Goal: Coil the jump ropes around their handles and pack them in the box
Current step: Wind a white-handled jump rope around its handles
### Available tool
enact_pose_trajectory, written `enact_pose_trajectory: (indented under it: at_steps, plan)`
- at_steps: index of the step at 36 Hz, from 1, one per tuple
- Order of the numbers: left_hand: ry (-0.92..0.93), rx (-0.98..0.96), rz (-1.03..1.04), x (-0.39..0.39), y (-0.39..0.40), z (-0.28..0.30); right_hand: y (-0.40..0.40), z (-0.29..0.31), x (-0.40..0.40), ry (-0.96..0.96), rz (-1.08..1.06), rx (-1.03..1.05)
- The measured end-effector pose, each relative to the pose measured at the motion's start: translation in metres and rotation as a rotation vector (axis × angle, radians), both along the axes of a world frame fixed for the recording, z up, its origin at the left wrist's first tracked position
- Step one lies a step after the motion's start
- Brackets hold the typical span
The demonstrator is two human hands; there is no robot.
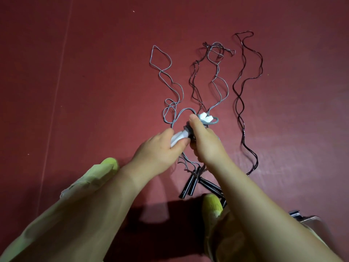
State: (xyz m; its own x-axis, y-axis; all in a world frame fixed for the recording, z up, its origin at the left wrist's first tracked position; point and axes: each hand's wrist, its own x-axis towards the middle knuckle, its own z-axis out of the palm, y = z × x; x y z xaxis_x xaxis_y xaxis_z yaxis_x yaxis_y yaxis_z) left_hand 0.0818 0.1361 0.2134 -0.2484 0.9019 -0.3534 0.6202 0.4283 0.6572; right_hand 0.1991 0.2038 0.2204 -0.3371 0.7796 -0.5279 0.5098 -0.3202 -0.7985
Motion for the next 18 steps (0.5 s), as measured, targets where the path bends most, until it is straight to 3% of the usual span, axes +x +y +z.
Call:
enact_pose_trajectory:
  at_steps: [8,15,18]
  plan:
    - [-0.914,-0.293,0.083,-0.014,-0.004,0.011,0.000,0.009,0.004,0.127,-0.009,-0.014]
    - [-1.735,-0.519,-0.088,-0.017,-0.008,0.002,-0.001,0.007,0.004,0.513,-0.090,-0.128]
    - [-1.785,-0.507,-0.180,-0.012,-0.011,0.000,0.000,0.006,0.004,0.517,-0.089,-0.141]
